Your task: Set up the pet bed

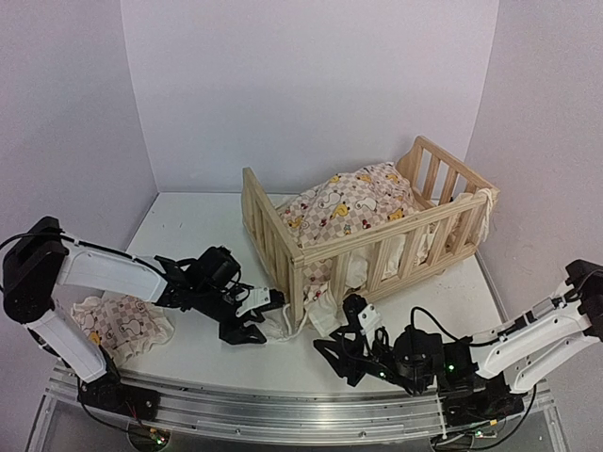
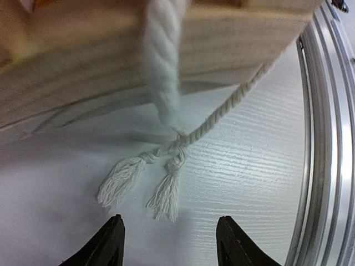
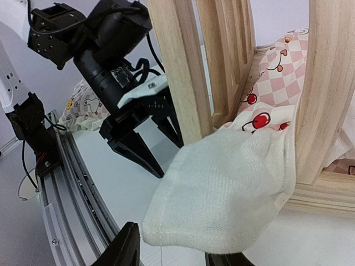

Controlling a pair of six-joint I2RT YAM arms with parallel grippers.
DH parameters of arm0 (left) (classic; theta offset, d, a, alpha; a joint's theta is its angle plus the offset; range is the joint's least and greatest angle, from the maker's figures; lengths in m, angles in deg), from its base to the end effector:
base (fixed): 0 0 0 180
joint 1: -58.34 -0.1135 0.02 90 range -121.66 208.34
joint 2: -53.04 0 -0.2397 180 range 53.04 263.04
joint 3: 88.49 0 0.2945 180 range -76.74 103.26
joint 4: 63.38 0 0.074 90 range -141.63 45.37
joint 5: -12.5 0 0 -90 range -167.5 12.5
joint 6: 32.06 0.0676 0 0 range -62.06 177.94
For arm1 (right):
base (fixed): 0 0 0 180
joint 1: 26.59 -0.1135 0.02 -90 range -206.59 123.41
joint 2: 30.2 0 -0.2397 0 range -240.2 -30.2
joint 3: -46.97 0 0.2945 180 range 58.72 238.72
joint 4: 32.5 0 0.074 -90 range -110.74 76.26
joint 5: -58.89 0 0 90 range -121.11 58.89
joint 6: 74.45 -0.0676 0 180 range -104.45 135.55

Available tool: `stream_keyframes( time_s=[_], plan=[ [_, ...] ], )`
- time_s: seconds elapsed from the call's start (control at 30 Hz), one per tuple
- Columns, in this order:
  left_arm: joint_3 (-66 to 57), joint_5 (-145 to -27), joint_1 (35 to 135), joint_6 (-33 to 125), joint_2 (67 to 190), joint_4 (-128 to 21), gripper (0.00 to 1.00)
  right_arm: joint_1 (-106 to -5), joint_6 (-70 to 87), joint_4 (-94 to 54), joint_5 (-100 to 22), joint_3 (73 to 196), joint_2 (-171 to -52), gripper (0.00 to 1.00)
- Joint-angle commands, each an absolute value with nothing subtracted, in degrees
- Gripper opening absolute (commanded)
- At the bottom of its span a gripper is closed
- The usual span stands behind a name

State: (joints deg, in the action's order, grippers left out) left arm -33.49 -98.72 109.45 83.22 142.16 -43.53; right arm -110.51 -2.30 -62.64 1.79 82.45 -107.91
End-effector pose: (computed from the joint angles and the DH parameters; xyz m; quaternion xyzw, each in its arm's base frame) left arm 0.1949 -0.2806 0.0772 0.6227 0.6994 -0.2386 0.2572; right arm 0.0699 0.3092 0.1224 -0.2573 0.7223 0.3289 0.5513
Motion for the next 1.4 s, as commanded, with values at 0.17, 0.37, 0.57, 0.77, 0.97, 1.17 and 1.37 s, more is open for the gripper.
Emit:
stream_keyframes(
  time_s=[0.17, 0.37, 0.57, 0.77, 0.97, 1.17, 1.37],
  plan=[
    [-35.16, -85.66, 115.02, 65.09, 141.36, -52.42, 0.61, -110.52, -1.77, -62.32, 4.34, 80.87, -103.93, 0.41],
    [-33.36, -77.88, 117.73, 39.06, 139.60, -47.14, 0.62, -110.52, -2.27, -61.87, 5.42, 79.45, -100.81, 0.40],
    [-37.87, -73.47, 117.93, 35.82, 142.67, -55.65, 0.63, -110.52, -1.75, -61.19, 6.05, 78.62, -98.48, 0.40],
    [-44.21, -72.70, 117.93, 35.83, 142.86, -60.99, 0.62, -110.52, -3.76, -59.54, 7.43, 77.58, -96.31, 0.40],
    [-51.47, -73.97, 117.93, 44.85, 141.38, -79.37, 0.61, -110.52, -2.72, -52.79, 7.28, 81.91, -97.11, 0.39],
    [-51.49, -76.11, 117.93, 52.61, 145.77, -81.12, 0.58, -110.52, -2.87, -52.60, 7.64, 82.11, -97.21, 0.39],
    [-53.23, -78.79, 119.19, 56.21, 145.80, -83.49, 0.54, -110.50, -3.57, -52.48, 8.81, 80.94, -95.56, 0.40]
  ],
)
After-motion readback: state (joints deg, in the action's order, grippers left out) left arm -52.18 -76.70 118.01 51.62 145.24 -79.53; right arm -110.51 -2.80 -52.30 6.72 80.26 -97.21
